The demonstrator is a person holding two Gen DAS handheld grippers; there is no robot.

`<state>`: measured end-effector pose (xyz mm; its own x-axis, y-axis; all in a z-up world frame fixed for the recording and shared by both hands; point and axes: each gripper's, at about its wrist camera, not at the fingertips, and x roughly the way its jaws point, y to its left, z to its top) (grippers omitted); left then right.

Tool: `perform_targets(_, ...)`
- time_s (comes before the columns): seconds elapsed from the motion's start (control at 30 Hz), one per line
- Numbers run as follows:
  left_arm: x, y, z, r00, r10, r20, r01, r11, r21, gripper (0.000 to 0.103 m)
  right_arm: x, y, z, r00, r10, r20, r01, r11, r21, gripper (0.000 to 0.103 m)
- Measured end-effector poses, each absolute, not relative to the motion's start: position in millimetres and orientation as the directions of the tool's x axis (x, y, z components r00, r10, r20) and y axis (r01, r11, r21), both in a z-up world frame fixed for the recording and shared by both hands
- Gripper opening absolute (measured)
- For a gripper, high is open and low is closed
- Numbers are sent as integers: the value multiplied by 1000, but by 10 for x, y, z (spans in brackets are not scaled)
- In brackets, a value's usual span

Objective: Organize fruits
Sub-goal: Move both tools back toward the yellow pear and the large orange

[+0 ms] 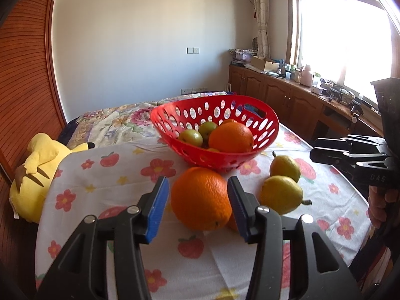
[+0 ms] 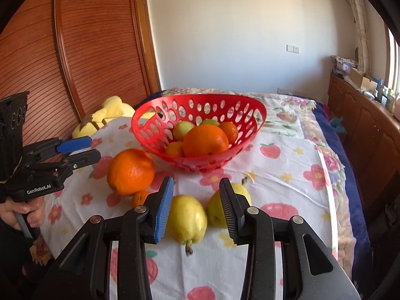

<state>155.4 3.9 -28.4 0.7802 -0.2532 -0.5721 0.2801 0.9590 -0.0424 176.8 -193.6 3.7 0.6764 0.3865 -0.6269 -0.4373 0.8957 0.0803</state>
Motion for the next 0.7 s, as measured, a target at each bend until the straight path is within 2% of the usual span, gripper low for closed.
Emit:
perform_targets(0.2,1417,15,-334,775,-242,-584,275,961,-33,50,1617,-1895,-61,661,390,-641,-445,892,83,45)
perform_targets(0.33,1379,-12,-366,769,-240,-593,278,960,-28,56,1586,-1863,-156,645,395,-654,-449,889,94,47)
perform_targets(0.7,1349,-12,-510,747,-243,-620,275,960,-45,56,1692,-1758,-378,609,390,-691,-441,890,114,52)
